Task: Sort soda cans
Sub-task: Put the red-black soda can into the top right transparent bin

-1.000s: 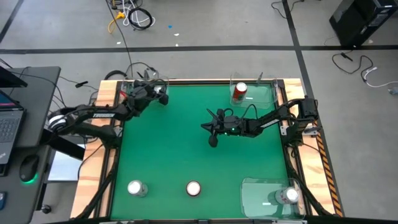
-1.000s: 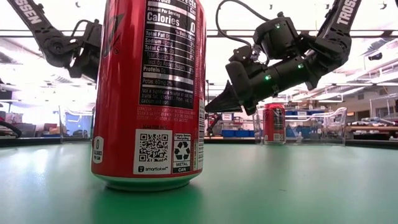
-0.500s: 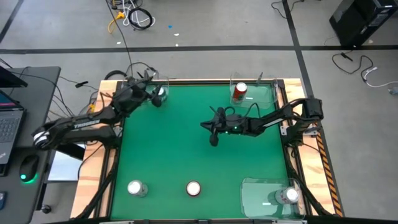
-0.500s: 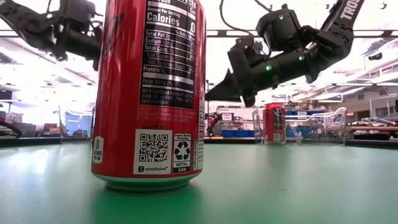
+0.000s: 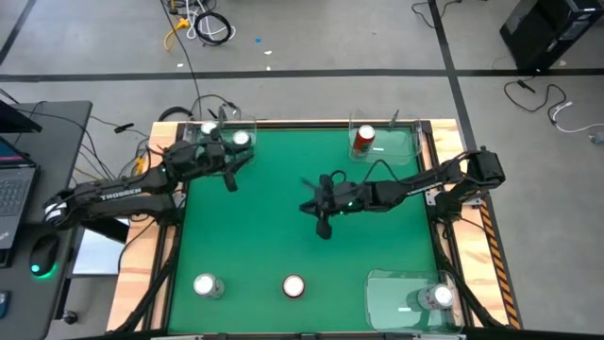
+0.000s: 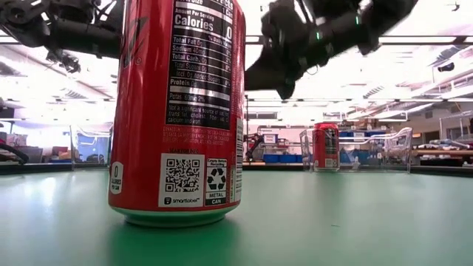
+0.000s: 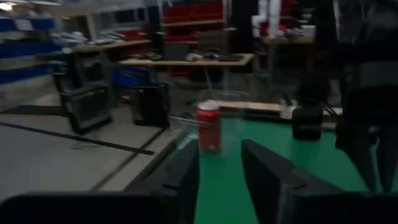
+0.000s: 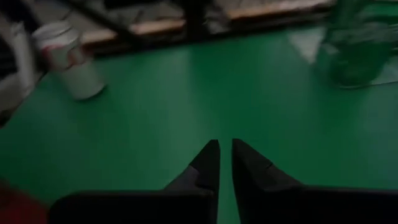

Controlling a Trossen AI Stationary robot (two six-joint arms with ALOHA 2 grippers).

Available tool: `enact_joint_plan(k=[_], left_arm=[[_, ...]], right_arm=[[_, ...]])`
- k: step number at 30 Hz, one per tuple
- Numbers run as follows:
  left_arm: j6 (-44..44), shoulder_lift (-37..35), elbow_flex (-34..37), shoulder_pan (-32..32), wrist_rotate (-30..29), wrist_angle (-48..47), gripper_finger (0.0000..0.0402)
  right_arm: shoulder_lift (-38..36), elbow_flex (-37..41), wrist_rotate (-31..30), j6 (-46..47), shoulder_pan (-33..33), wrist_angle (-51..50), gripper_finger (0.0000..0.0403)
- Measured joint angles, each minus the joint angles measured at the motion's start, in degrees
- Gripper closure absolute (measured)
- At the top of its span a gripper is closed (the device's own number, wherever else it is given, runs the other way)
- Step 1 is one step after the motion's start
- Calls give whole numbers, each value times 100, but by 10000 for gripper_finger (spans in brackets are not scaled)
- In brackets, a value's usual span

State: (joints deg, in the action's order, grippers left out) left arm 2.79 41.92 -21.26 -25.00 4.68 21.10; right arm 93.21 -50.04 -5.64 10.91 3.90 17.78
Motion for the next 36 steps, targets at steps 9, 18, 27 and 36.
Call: enact_joint_plan(k=[9, 18, 27, 36], left_arm=[[162, 1, 0, 435, 716, -281, 391], [153, 2, 0, 565, 807, -454, 382], [152, 5, 7, 567, 800, -657, 381], [177, 8, 4, 567, 785, -693, 381]], right_arm=[[27, -1892, 86, 638, 731, -2864, 313], [112, -3092, -37, 1483, 1423, -3950, 184], [948, -4353, -90, 1953, 1796, -4779, 133], [2353, -6412, -22, 2487, 1997, -6865, 120]])
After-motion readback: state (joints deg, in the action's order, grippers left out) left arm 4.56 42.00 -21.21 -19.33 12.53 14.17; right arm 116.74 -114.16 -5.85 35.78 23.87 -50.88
